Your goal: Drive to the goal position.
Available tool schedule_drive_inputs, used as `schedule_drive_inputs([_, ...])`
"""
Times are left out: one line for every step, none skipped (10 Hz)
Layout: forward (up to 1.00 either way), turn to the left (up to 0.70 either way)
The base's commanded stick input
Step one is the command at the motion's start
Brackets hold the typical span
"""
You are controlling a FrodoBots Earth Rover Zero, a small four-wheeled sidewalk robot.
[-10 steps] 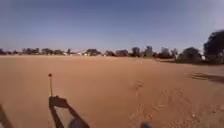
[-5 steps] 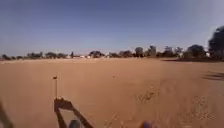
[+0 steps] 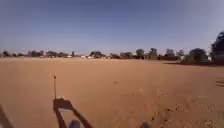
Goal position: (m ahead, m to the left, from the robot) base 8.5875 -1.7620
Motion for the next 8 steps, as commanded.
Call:
schedule_drive_inputs([1.00,0.00])
schedule_drive_inputs([1.00,0.00])
schedule_drive_inputs([1.00,0.00])
schedule_drive_inputs([1.00,0.00])
schedule_drive_inputs([1.00,0.00])
schedule_drive_inputs([1.00,0.00])
schedule_drive_inputs([1.00,0.00])
schedule_drive_inputs([1.00,0.00])
